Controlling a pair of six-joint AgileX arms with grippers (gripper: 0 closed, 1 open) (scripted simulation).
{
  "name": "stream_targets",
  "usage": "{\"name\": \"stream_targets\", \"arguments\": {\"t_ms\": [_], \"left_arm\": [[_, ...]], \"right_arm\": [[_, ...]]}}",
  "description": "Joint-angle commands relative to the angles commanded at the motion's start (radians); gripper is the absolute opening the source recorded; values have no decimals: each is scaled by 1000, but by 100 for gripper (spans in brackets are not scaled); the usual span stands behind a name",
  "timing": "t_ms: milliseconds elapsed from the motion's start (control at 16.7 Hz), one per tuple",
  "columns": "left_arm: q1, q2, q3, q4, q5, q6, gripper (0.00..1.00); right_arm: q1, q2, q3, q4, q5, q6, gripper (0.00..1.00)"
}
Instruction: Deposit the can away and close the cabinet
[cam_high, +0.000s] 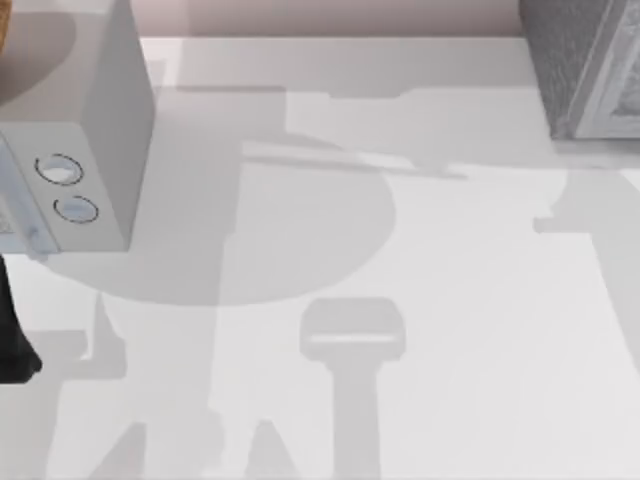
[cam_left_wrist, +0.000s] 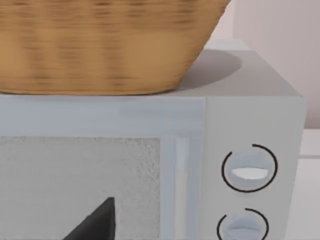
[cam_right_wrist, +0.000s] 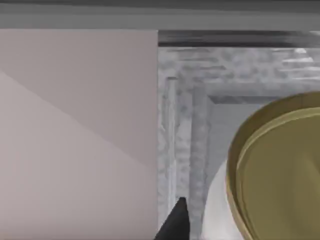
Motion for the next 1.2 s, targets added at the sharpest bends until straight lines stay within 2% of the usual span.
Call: {"name": "stream_targets", "arguments": {"t_ms": [240, 480, 1200], "left_arm": [[0, 0, 0, 0, 0, 0, 100], [0, 0, 0, 0, 0, 0, 100], [0, 0, 0, 0, 0, 0, 100]], "right_arm": [[29, 279, 396, -82, 44, 5, 0], [52, 481, 639, -148, 79, 9, 0], [57, 598, 778, -203, 82, 6, 0]]}}
